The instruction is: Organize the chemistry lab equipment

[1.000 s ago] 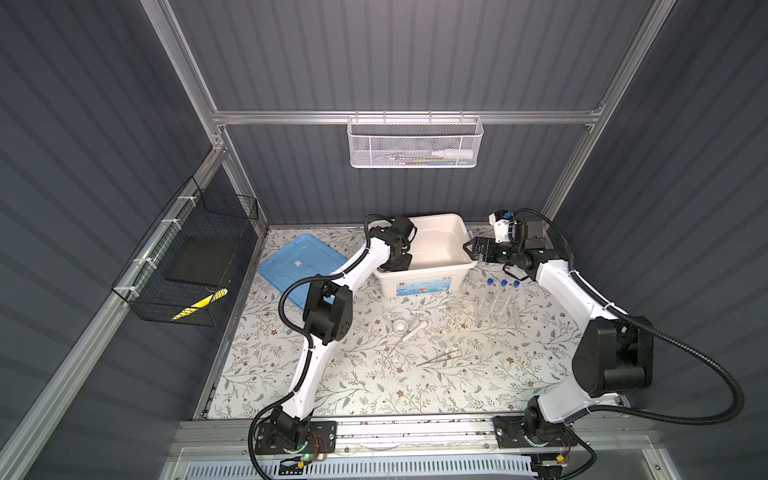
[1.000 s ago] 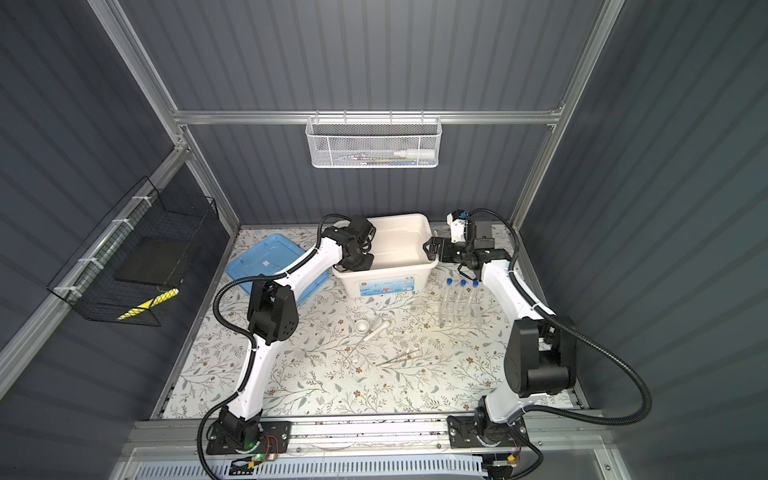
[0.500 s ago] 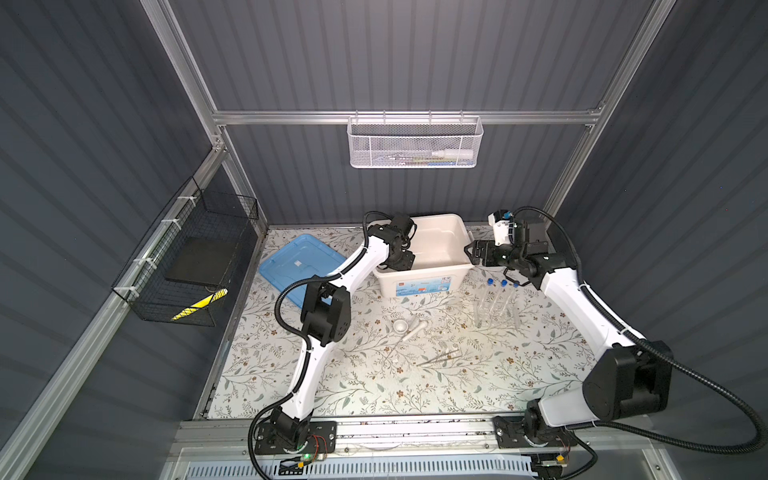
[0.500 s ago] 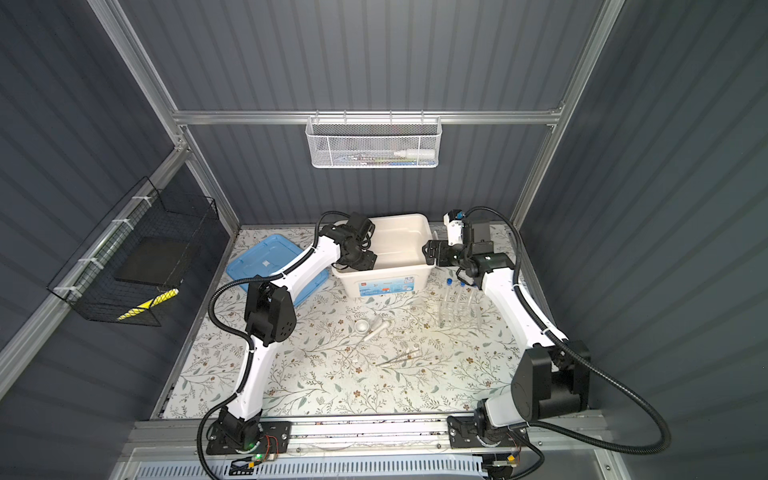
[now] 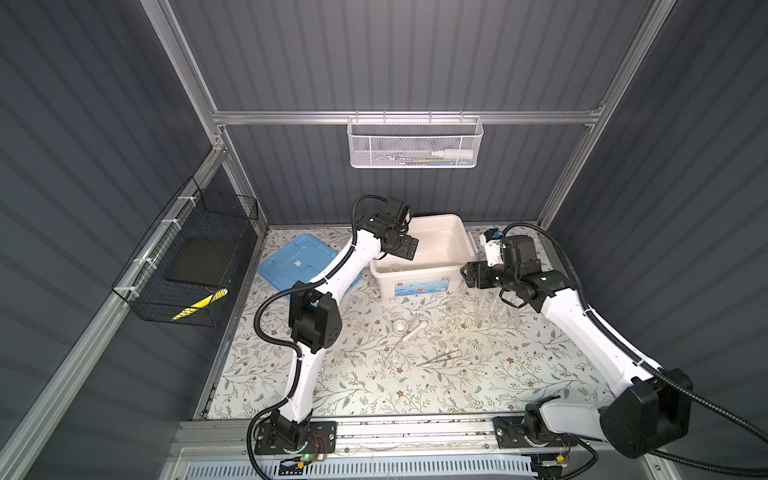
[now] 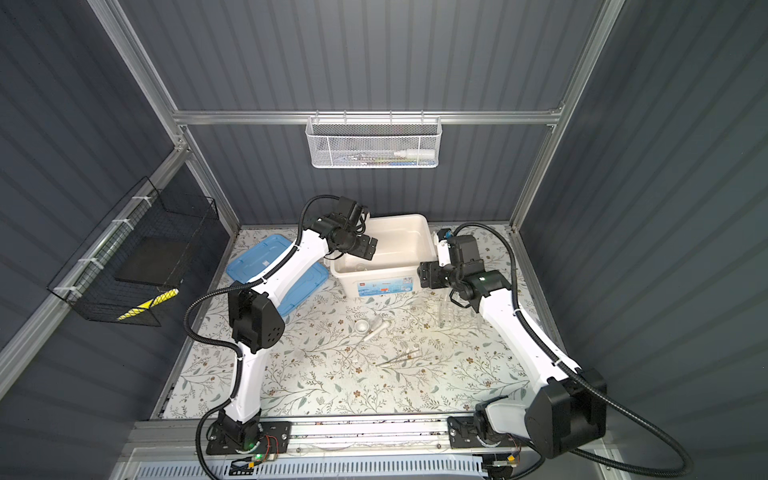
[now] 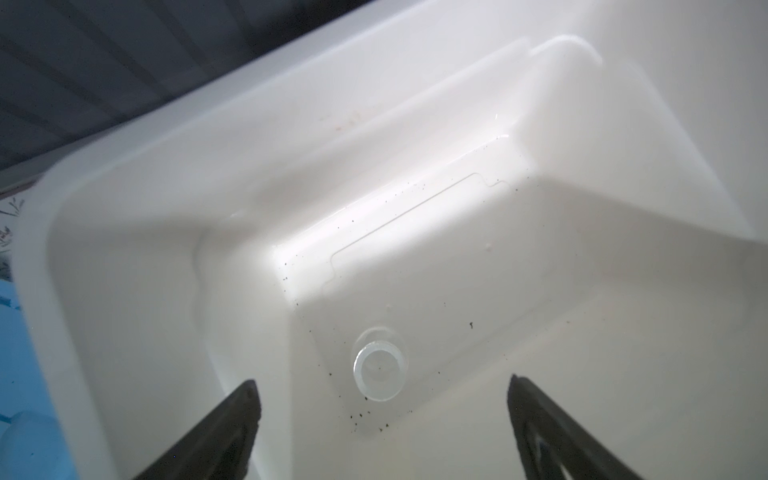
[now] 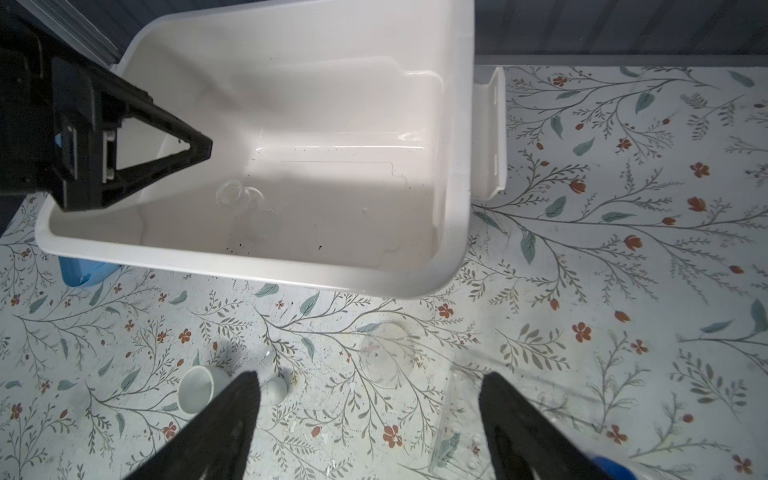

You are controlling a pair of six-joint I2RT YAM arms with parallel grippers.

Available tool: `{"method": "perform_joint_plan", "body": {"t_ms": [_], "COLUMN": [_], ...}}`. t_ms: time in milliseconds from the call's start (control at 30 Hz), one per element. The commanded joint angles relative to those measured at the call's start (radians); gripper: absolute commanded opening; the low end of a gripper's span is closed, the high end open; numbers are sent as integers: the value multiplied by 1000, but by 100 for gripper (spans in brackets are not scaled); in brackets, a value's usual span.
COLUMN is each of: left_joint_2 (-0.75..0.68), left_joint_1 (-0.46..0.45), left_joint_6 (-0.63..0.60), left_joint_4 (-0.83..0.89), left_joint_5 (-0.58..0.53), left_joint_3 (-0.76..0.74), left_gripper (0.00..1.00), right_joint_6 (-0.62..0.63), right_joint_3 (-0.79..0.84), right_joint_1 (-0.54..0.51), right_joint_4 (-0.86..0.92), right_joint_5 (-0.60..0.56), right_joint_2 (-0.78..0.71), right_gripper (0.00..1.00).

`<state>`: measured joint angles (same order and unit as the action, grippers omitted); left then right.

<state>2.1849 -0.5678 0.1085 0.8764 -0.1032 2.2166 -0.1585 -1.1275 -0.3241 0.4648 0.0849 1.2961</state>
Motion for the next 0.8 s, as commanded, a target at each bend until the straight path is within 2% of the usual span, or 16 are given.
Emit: {"method": "perform_joint_plan", "body": {"t_ms": [0,200,367,567,767], "left_joint_2": [-91,-249,-422,-579,-679], "left_joint_1": [8,8,8,8,8], "left_joint_6": [-7,-13,1,29,51], "left_joint_4": [-42,-167,-309,-415,-453], "left_joint_5": [8,-9,-59,-72,-85], "left_joint_3": [-40,-206,-426,-644,-783], "left_gripper": [99,100,100,100,100], "right_joint_6": [-13,-51,-105,-157,-168], "right_joint_3": [14,25,40,90,123], "right_joint_1": [-60,-160,-229,-254,-256], "right_joint_4": [59,103,94,31,-34], "right_joint_5": [-54,-134,-199,-240,-306], "right_joint_2": [-5,38,85,136,173], "right_gripper": [83,79,77,72,65]}}
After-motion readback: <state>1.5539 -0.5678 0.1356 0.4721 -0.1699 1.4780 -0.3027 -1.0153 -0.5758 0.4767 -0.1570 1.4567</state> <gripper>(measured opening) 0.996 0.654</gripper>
